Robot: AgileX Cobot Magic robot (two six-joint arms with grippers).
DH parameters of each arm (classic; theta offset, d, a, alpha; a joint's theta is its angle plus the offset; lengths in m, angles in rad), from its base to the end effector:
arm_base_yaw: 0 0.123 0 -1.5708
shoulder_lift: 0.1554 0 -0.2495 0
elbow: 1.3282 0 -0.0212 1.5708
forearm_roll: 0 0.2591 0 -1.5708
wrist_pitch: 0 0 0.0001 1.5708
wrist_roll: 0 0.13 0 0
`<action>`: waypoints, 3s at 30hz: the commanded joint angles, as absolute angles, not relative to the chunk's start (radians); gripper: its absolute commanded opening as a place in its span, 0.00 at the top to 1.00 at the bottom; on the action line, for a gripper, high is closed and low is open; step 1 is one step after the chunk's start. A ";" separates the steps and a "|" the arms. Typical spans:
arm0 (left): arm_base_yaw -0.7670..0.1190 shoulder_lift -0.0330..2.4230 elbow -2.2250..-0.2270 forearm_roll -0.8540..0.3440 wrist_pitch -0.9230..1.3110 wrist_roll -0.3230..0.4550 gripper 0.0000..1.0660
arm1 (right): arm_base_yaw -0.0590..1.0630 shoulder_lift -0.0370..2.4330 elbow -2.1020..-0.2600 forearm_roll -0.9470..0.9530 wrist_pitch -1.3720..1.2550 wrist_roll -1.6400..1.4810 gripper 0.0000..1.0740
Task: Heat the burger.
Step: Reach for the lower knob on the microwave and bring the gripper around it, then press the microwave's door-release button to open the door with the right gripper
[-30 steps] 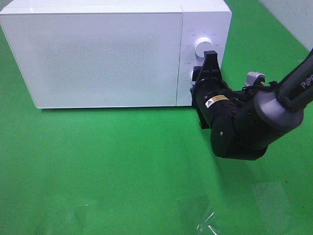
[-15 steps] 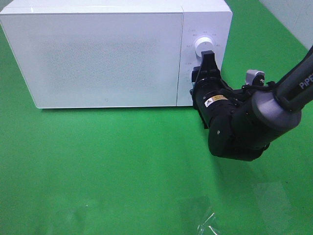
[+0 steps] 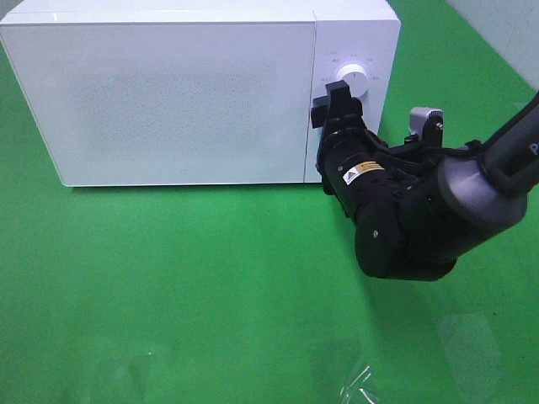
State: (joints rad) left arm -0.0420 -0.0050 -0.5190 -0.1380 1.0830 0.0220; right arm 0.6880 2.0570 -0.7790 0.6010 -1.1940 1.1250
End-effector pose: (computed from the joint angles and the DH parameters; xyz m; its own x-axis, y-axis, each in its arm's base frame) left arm 0.0677 -0.0187 0.2682 -0.4566 -0.0235 -0.8894 0.1305 0.9871 -0.0931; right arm 0.3334 0.1856 0.0826 -0.1425 0.9623 -0.2316 0.0243 0.2373 0.9711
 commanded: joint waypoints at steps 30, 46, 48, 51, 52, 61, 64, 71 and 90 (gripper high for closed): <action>-0.042 -0.022 -0.516 -0.142 1.068 0.023 0.08 | 0.474 1.495 -0.643 0.353 -0.235 0.028 0.26; -0.042 -0.022 -0.516 -0.142 1.068 0.023 0.08 | 0.451 1.197 -0.657 0.091 0.277 -0.012 0.29; -0.042 -0.022 -0.516 -0.142 1.068 0.023 0.08 | 0.451 1.174 -0.662 0.064 0.315 0.000 0.29; -0.042 -0.022 -0.516 -0.142 1.068 0.023 0.08 | 0.451 1.075 -0.670 0.000 0.426 0.028 0.29; -0.042 -0.022 -0.516 -0.142 1.068 0.023 0.08 | 0.451 1.075 -0.670 0.000 0.426 0.028 0.29; -0.042 -0.022 -0.516 -0.142 1.068 0.023 0.08 | 0.451 0.850 -0.670 -0.009 0.637 0.028 0.29; -0.042 -0.022 -0.516 -0.142 1.068 0.023 0.08 | 0.451 0.796 -0.670 -0.011 0.701 0.045 0.29; -0.042 -0.022 -0.516 -0.142 1.068 0.023 0.08 | 0.451 0.623 -0.670 -0.016 0.831 0.047 0.29; -0.042 -0.022 -0.516 -0.142 1.068 0.023 0.08 | 0.172 0.214 -0.615 -0.017 0.996 0.045 0.29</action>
